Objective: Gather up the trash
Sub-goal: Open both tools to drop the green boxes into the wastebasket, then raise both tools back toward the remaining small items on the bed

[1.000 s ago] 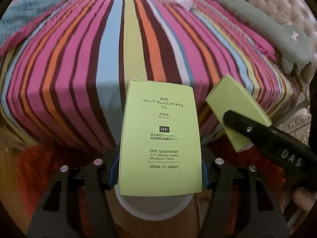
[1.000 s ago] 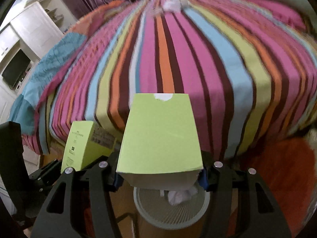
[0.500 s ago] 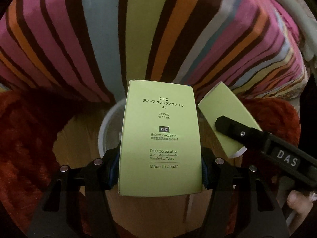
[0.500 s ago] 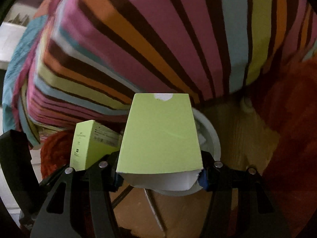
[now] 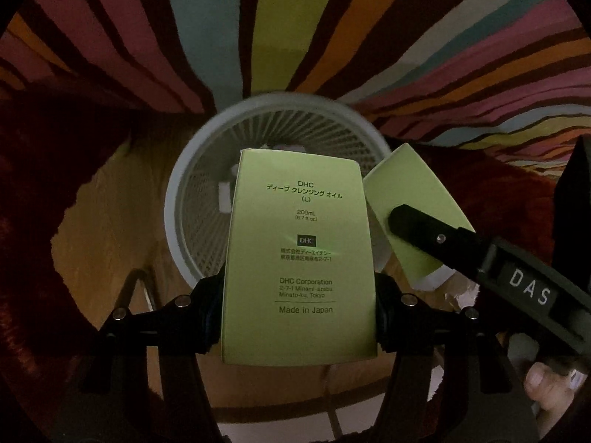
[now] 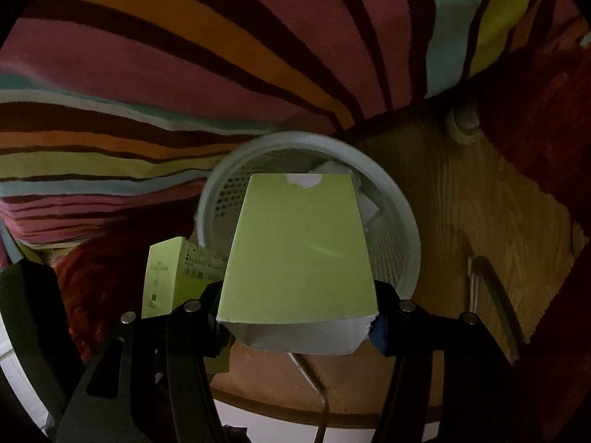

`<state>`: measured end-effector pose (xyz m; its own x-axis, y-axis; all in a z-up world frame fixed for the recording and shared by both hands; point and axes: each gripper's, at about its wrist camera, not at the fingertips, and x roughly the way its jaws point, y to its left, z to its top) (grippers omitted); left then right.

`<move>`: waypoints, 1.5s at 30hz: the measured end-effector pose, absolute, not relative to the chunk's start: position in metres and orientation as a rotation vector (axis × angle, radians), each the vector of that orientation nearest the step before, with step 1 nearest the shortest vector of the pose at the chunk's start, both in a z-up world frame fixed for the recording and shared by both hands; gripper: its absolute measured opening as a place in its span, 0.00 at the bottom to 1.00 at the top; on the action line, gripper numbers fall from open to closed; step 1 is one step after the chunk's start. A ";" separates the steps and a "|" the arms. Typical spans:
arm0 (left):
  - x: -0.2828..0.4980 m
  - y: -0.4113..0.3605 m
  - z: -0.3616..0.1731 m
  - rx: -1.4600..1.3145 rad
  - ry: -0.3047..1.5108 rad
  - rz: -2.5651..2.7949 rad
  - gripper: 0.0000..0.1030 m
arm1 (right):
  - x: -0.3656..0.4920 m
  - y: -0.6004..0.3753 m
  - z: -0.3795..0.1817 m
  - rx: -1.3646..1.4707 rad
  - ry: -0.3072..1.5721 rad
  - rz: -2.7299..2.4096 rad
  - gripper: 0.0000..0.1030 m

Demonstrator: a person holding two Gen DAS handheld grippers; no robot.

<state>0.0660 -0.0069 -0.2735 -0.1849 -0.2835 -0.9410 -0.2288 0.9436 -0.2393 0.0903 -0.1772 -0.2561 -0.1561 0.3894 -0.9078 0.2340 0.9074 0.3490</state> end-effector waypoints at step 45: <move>0.059 0.021 -0.264 -0.441 1.736 0.032 0.82 | 0.087 -0.180 -0.248 0.460 1.713 0.048 0.93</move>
<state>0.0588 0.0212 -0.2637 -0.1453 -0.2733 -0.9509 -0.3085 0.9257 -0.2189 0.0867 -0.1803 -0.2476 -0.1212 0.3272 -0.9371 0.2747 0.9183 0.2851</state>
